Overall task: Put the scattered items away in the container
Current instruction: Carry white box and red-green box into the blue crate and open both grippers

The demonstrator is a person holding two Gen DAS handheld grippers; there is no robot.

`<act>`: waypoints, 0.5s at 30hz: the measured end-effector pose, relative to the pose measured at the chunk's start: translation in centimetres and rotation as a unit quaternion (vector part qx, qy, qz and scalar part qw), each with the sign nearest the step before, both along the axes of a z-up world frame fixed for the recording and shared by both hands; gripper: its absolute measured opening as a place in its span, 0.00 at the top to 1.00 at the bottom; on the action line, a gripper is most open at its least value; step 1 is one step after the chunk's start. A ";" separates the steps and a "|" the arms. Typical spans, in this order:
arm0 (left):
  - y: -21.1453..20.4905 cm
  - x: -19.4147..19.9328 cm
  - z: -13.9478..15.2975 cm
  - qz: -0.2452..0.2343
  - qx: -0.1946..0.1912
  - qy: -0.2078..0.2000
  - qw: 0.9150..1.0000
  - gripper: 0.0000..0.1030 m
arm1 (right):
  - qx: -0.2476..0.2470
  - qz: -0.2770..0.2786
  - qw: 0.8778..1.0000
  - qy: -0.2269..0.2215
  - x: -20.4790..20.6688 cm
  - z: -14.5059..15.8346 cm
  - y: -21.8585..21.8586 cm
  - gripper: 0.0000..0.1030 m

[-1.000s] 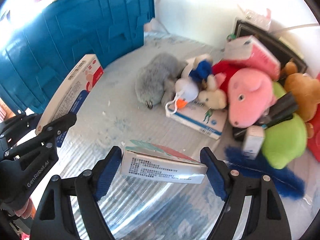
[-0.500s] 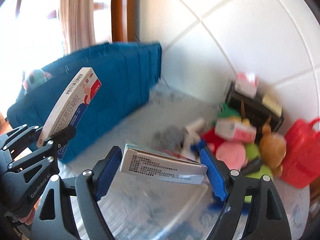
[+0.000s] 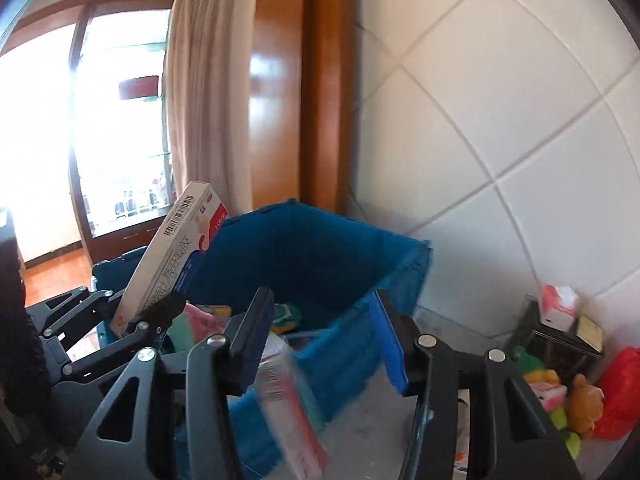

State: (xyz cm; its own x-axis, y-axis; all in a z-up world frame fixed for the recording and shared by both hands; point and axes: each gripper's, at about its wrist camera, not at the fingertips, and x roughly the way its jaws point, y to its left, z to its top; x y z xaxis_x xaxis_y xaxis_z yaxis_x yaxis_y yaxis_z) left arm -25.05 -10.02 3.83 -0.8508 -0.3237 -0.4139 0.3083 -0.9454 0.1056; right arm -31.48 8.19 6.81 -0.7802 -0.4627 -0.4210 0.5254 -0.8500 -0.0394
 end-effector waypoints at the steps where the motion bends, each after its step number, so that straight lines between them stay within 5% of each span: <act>1: -1.1 -0.2 -0.3 0.004 0.005 -0.008 1.000 0.78 | 0.005 0.005 1.000 -0.008 -0.4 -0.2 -1.5 0.52; 5: -4.2 -1.3 -2.3 0.004 0.018 -0.039 0.999 0.78 | 0.013 -0.001 1.000 -0.026 -1.0 -1.5 -4.7 0.52; 9: -3.3 -1.8 -3.3 -0.019 0.016 -0.055 0.998 0.77 | 0.010 -0.048 0.998 -0.050 -1.8 -3.3 -2.9 0.52; 13: -1.9 -2.7 -4.2 -0.040 0.024 -0.072 0.996 0.24 | 0.004 -0.100 0.992 -0.077 -1.6 -5.2 0.7 0.52; 15: -1.2 -2.4 -4.1 -0.040 0.013 -0.063 0.997 0.22 | 0.001 -0.117 0.989 -0.086 -1.2 -6.0 2.4 0.40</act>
State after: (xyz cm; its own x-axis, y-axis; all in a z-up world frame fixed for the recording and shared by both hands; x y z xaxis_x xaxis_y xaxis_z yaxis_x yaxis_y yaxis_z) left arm -27.48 -11.21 -0.28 -0.8148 -0.2447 -0.5256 0.2177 -0.9694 0.1138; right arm -32.71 10.58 0.86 -0.7826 -0.2765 -0.5577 0.3135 -0.9491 0.0307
